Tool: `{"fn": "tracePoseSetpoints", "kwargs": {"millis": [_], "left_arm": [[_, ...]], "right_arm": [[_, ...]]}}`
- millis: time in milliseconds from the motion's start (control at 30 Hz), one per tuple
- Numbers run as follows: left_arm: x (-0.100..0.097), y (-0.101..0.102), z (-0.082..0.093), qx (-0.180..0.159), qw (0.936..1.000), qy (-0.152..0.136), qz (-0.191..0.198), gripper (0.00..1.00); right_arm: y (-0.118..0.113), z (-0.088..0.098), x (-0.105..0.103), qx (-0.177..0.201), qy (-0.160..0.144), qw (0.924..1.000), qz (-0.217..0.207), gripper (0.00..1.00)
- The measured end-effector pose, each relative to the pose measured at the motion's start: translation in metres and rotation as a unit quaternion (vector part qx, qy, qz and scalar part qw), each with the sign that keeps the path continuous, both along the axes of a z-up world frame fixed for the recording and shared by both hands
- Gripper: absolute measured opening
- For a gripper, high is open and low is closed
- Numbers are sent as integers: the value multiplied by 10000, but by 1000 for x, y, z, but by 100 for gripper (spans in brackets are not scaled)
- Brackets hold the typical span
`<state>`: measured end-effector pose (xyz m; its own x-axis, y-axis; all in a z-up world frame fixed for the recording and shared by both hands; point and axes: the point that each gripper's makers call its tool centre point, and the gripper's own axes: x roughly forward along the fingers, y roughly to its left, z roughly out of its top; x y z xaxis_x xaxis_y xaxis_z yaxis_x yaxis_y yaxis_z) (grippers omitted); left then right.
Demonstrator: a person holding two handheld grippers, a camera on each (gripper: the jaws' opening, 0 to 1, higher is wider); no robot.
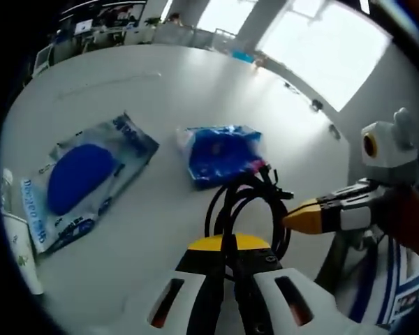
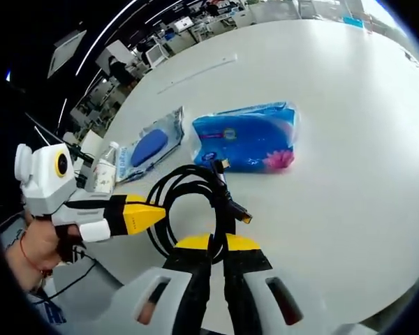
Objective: Arrange the tabletop items into an orderly group along one side of the table until the central work area is clear of visible clutter.
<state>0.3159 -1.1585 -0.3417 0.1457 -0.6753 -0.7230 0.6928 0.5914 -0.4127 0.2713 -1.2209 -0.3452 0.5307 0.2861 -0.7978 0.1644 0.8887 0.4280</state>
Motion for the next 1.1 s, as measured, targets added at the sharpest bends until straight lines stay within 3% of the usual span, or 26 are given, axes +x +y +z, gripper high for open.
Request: {"fn": "tracePoseSetpoints", "kwargs": {"millis": [367,1100], "left_arm": [[-2,1,-11,171,9996,222,9,0],[0,5,-22,264,9992,295,11,0]], "right_arm": [[1,-11,-1,65,245,9997,32,3],[0,-24,-2,-24,279,9996,-13,3]]}}
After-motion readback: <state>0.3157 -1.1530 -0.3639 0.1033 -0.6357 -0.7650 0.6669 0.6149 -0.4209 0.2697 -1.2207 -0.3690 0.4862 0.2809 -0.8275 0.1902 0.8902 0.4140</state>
